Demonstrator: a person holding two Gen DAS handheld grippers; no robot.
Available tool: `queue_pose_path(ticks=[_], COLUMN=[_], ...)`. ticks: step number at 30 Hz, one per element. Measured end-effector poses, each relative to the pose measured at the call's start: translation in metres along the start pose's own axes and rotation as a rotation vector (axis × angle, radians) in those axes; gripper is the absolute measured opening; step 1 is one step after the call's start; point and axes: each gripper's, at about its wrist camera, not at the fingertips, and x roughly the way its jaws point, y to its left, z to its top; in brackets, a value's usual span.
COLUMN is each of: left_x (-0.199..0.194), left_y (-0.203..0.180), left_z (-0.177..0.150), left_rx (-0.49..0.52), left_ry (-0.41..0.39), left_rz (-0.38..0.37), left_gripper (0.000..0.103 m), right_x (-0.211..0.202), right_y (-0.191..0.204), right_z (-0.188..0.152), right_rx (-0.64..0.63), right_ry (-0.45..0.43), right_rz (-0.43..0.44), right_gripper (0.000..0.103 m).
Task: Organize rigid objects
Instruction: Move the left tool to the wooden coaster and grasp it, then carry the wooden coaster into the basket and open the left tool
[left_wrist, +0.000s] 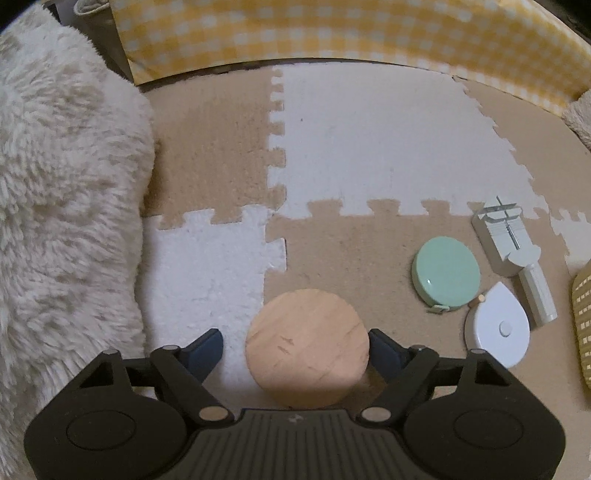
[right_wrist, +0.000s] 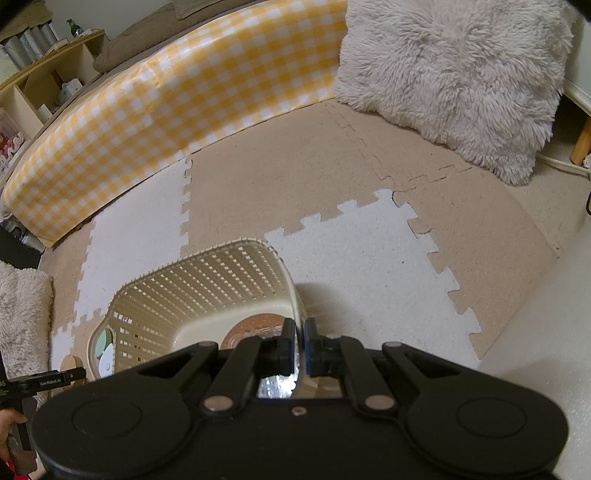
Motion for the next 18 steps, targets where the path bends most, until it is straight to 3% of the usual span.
queue_pose_path(ticks=[6, 12, 18], left_x=[-0.003, -0.008, -0.033], left_y=[-0.001, -0.004, -0.018], left_z=[0.0, 0.002, 0.01], left_rx=[-0.02, -0.007, 0.007], left_ry=[0.001, -0.02, -0.097], left_rz=[-0.036, -0.024, -0.076], left_gripper=[0.068, 0.068, 0.068], right_x=[0.0, 0.0, 0.0], right_y=[0.0, 0.0, 0.0], right_z=[0.0, 0.0, 0.0], right_rx=[-0.001, -0.002, -0.001], right_ry=[0.0, 0.0, 0.0], right_rz=[-0.001, -0.002, -0.001], right_gripper=[0.005, 0.005, 0.005])
